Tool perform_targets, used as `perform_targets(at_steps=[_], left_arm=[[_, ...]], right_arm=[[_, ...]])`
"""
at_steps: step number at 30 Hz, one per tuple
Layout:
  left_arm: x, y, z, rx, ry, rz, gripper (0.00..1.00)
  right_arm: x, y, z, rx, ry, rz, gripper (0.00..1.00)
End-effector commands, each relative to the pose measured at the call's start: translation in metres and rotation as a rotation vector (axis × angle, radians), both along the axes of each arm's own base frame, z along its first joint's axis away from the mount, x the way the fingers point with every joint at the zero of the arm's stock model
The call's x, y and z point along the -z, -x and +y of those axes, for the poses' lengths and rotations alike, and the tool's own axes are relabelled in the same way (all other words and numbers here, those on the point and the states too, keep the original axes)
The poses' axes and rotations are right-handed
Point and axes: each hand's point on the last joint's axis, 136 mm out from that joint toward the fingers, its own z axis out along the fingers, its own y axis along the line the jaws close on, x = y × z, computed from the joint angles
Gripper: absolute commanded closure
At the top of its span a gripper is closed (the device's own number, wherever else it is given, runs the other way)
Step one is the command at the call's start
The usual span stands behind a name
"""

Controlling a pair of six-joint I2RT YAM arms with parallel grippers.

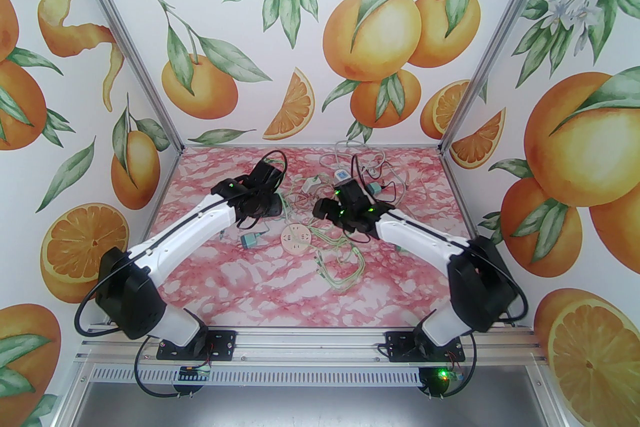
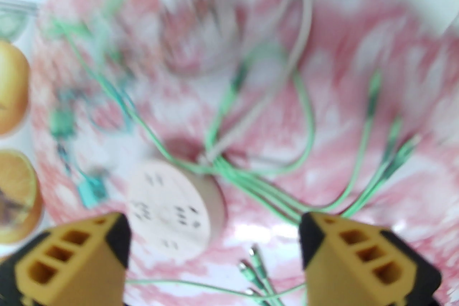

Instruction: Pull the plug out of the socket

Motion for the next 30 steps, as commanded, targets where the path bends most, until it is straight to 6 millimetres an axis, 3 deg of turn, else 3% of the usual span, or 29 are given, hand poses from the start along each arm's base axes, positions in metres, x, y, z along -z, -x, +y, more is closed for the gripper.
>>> perform_targets(at_steps=[1, 10, 16, 27, 30], left_arm=[[0.008, 0.020, 0.012, 0.084, -0.129, -0.018, 0.70], [0.068, 0.075, 0.040, 0.157, -0.339, 0.235, 0.69], [0.093, 0.101, 0.038, 0.292, -0.372, 0.424, 0.66], [0.123, 0.110, 0.022, 0.414, -0.376, 0.652, 0.59], [0.126, 0.107, 0.014, 0.420, -0.340, 0.669, 0.44]], right_arm=[[-0.012, -0.008, -0.025, 0.043, 0.058, -0.043, 0.00], [-0.017, -0.007, -0.036, 0.034, 0.074, -0.043, 0.00], [-0.014, -0.002, -0.041, 0.036, 0.086, -0.038, 0.00], [-0.007, 0.006, -0.046, 0.046, 0.083, -0.031, 0.00], [-0.007, 0.009, -0.048, 0.049, 0.084, -0.031, 0.00]])
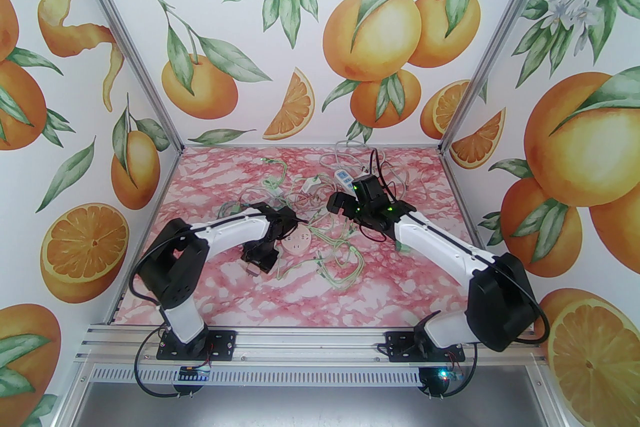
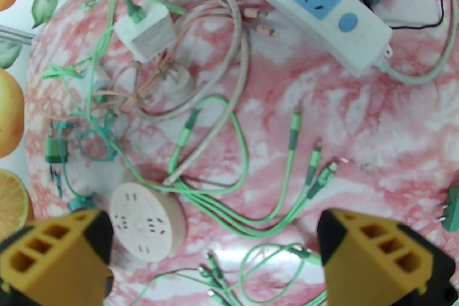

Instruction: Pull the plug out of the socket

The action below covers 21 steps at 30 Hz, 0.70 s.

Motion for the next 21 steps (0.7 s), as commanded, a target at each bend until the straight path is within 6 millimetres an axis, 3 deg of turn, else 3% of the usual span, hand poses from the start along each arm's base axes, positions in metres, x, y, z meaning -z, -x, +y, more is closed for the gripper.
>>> perform_targets(at_steps=[1, 5, 7, 13, 21], left_arm=[[-0.005, -0.005, -0.012, 0.006, 0.048, 0.030, 0.39], [-0.011, -0.009, -0.011, 0.018, 0.038, 0.024, 0.17], [-0.015, -0.011, -0.007, 0.011, 0.031, 0.014, 0.13], [-0.031, -0.011, 0.003, -0.026, 0.045, -0.016, 0.09], [-0.035, 0.013, 0.015, -0.098, 0.061, 0.024, 0.08]], right_arm=[[-0.005, 0.003, -0.008, 0.018, 0.006, -0.020, 0.00], [-0.004, 0.005, -0.012, 0.030, 0.007, -0.020, 0.00], [-0.004, 0.004, -0.013, 0.033, 0.007, -0.021, 0.00], [-0.004, -0.001, -0.013, 0.038, 0.005, -0.026, 0.00], [-0.003, -0.008, -0.008, 0.023, 0.002, -0.022, 0.00]])
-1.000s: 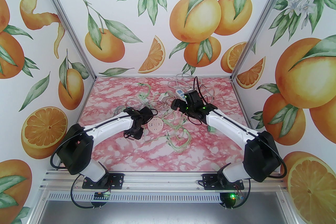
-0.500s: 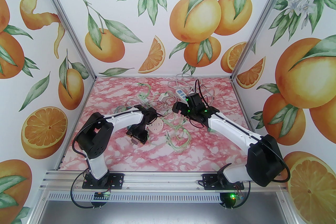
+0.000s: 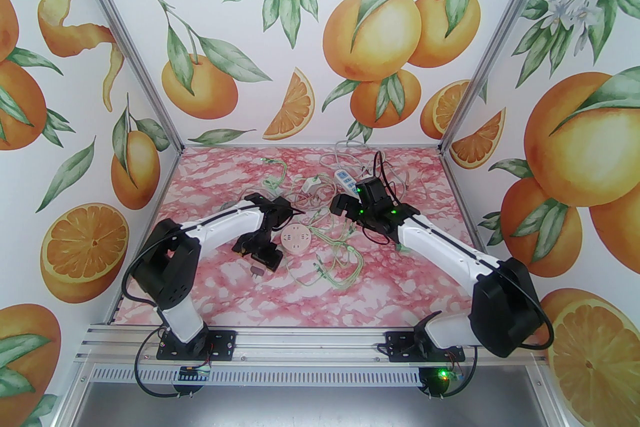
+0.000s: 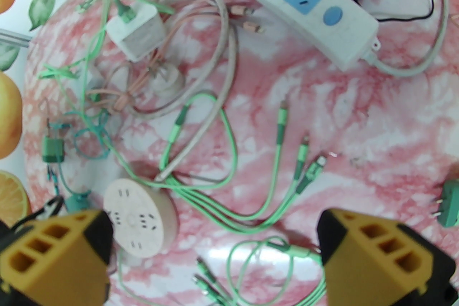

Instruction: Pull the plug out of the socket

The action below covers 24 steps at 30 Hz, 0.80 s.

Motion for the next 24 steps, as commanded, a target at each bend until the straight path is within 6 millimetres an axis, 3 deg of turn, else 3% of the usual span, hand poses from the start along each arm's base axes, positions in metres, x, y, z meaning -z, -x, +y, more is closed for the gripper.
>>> perform_targets(at_steps=[1, 4, 8, 12, 16, 17, 19, 22, 24], left_arm=[[-0.009, 0.005, 0.015, -0.076, -0.013, -0.024, 0.09], [-0.027, -0.016, 0.016, -0.158, 0.037, -0.139, 0.08], [-0.070, -0.064, 0.016, -0.225, 0.095, -0.394, 0.07], [-0.115, -0.107, 0.038, -0.340, 0.093, -0.680, 0.03], [-0.127, -0.118, 0.048, -0.379, 0.093, -0.762, 0.02], [-0.138, -0.125, 0.058, -0.407, 0.088, -0.832, 0.01], [-0.164, -0.141, 0.119, -0.543, 0.005, -1.105, 0.00], [-0.166, -0.135, 0.159, -0.583, -0.126, -1.253, 0.00], [-0.157, -0.129, 0.183, -0.640, -0.146, -1.281, 0.00]], right_arm=[[-0.006, -0.012, 0.000, 0.006, -0.001, -0.028, 0.00], [-0.008, -0.015, 0.001, -0.001, -0.003, -0.036, 0.00], [-0.014, -0.015, -0.005, 0.001, 0.019, -0.059, 0.00], [-0.022, -0.012, -0.025, 0.049, 0.097, -0.113, 0.00], [-0.025, -0.010, -0.034, 0.063, 0.131, -0.135, 0.00], [-0.029, -0.009, -0.042, 0.080, 0.164, -0.156, 0.00], [-0.047, 0.002, -0.088, 0.167, 0.351, -0.276, 0.00], [-0.056, 0.012, -0.123, 0.252, 0.501, -0.358, 0.00], [-0.060, 0.020, -0.143, 0.301, 0.586, -0.407, 0.00]])
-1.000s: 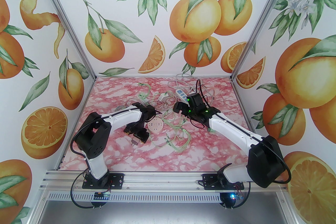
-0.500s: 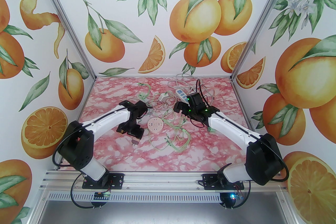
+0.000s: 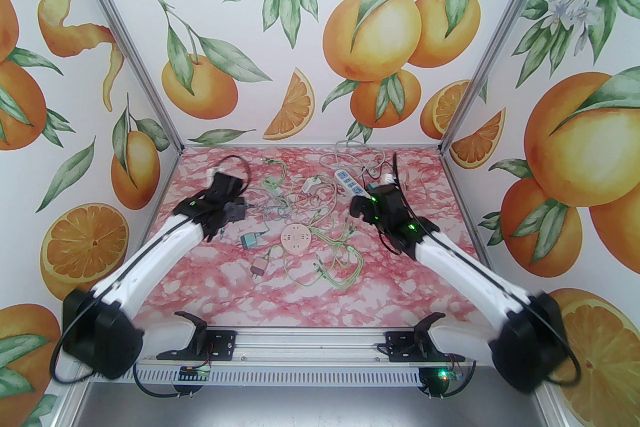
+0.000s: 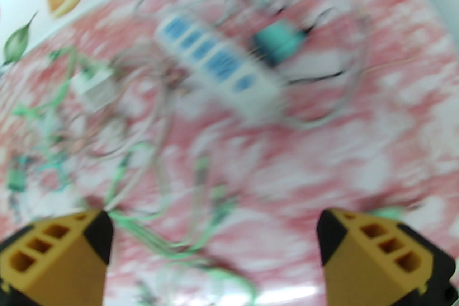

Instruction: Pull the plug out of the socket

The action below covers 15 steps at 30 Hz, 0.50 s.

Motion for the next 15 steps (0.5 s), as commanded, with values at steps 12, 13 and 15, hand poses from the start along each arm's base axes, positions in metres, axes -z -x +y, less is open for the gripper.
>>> perform_targets(at_steps=[12, 13, 15], left_arm=[[0.059, -0.042, 0.053, -0.006, -0.041, -0.234, 0.00], [0.065, -0.047, 0.051, 0.019, -0.056, -0.238, 0.00], [0.072, -0.057, 0.049, 0.038, -0.064, -0.263, 0.00]], right_arm=[[0.024, 0.012, -0.103, 0.281, 0.369, -0.315, 0.00], [0.031, 0.009, -0.107, 0.286, 0.356, -0.306, 0.00], [0.036, -0.003, -0.115, 0.301, 0.326, -0.310, 0.00]])
